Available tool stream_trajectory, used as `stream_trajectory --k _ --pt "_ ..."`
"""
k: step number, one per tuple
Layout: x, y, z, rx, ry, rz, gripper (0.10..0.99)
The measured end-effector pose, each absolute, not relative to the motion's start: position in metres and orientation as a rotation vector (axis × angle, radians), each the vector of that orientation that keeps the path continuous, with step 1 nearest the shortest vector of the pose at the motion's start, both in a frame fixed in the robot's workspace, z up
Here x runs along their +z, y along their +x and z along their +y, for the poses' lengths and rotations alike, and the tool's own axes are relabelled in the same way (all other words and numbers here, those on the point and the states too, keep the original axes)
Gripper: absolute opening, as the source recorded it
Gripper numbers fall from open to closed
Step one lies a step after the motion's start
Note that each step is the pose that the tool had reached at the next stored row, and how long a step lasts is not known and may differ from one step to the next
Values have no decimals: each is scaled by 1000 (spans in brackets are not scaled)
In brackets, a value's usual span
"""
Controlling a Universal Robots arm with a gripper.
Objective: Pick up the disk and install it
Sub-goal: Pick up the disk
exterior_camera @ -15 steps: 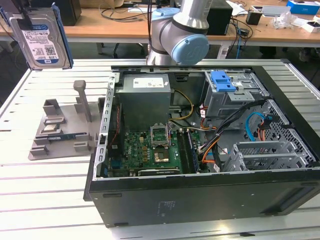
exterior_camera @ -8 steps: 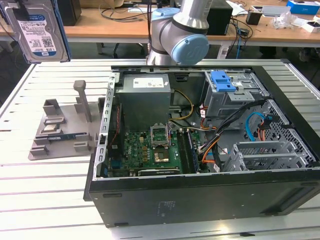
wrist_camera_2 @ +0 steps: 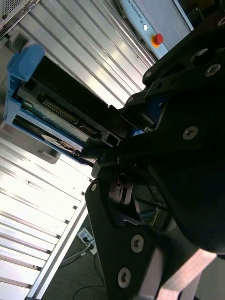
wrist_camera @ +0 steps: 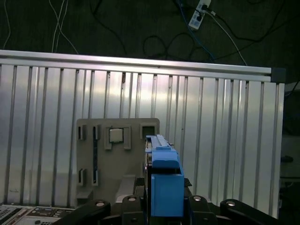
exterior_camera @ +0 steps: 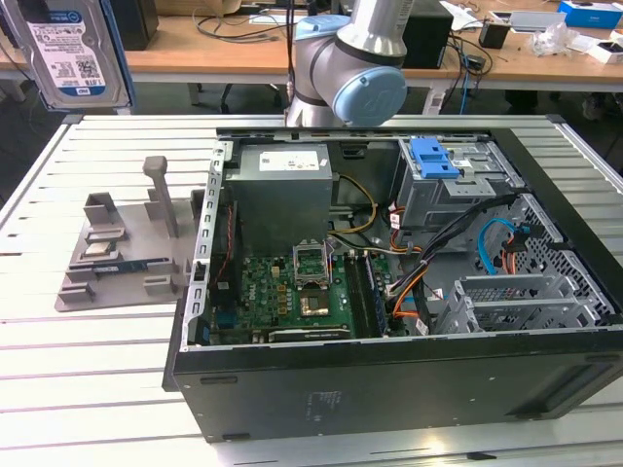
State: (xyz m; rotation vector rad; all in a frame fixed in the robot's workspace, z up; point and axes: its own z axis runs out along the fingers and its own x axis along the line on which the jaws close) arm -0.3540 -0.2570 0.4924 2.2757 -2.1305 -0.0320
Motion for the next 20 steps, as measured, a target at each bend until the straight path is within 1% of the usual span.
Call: stream_trajectory --k 14,20 --pt "530 -353 -255 -32 2276 -2130 365" --pt "532 -353 -255 -32 2276 -2131 365"
